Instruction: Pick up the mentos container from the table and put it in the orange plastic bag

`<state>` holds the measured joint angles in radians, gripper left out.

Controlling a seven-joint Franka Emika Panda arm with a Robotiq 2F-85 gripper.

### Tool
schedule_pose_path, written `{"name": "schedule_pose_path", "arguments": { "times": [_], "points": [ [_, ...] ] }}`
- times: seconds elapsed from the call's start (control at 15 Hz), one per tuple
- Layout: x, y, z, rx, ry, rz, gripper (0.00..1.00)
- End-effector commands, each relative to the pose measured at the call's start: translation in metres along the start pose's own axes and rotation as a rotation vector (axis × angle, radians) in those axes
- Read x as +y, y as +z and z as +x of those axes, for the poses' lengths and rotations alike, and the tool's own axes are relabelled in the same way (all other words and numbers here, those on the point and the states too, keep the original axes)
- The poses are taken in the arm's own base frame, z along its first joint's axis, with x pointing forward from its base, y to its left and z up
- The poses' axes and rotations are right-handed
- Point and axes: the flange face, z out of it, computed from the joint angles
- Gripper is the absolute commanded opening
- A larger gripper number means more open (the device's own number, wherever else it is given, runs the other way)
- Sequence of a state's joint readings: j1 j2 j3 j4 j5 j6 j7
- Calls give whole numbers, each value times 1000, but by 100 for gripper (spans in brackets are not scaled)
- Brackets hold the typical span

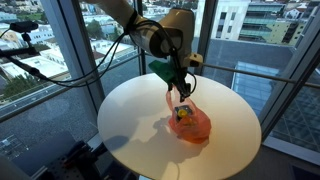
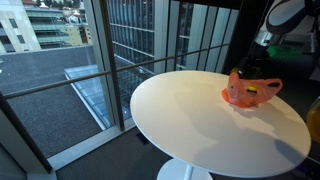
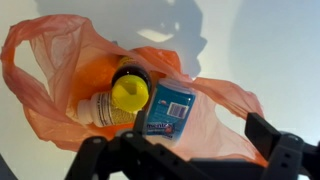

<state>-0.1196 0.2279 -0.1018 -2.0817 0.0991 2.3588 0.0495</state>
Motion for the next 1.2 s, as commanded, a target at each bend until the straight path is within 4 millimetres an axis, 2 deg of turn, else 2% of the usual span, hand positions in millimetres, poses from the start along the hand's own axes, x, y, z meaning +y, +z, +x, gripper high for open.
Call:
{"name": "schedule_pose_path", "arguments": {
  "times": [0.0,0.33,0.6,0.93,1.0,1.13],
  "points": [
    [-4,-28,-17,-25,-42,-22,100],
    [-16,-49,-38,-76,-109,-52,100],
    [-22,-59,-47,-88,-146,-79,100],
    [-23,-61,-51,-88,-157,-87,100],
    [-24,-54,-44,-90,-132,-73,100],
    [-24,-54,-45,-90,-134,-74,100]
  ]
}}
